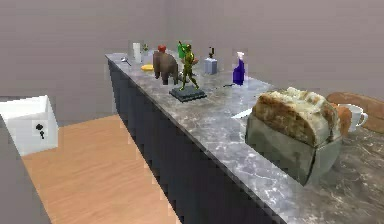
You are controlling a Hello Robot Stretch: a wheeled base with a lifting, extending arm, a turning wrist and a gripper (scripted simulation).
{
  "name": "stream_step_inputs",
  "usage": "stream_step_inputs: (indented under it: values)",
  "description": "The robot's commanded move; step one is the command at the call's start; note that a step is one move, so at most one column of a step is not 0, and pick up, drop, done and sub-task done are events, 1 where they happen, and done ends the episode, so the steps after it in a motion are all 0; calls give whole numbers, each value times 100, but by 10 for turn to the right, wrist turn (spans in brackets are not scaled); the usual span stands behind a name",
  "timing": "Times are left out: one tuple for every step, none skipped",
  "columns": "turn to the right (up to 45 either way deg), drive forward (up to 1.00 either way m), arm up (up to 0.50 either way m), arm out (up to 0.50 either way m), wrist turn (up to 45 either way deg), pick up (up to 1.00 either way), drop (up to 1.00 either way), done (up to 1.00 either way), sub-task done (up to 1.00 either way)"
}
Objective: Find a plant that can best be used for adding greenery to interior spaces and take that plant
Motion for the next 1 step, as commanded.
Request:
stream_step_inputs:
  values:
    - [-240, 0, 0, 0, 0, 0, 0, 0, 0]
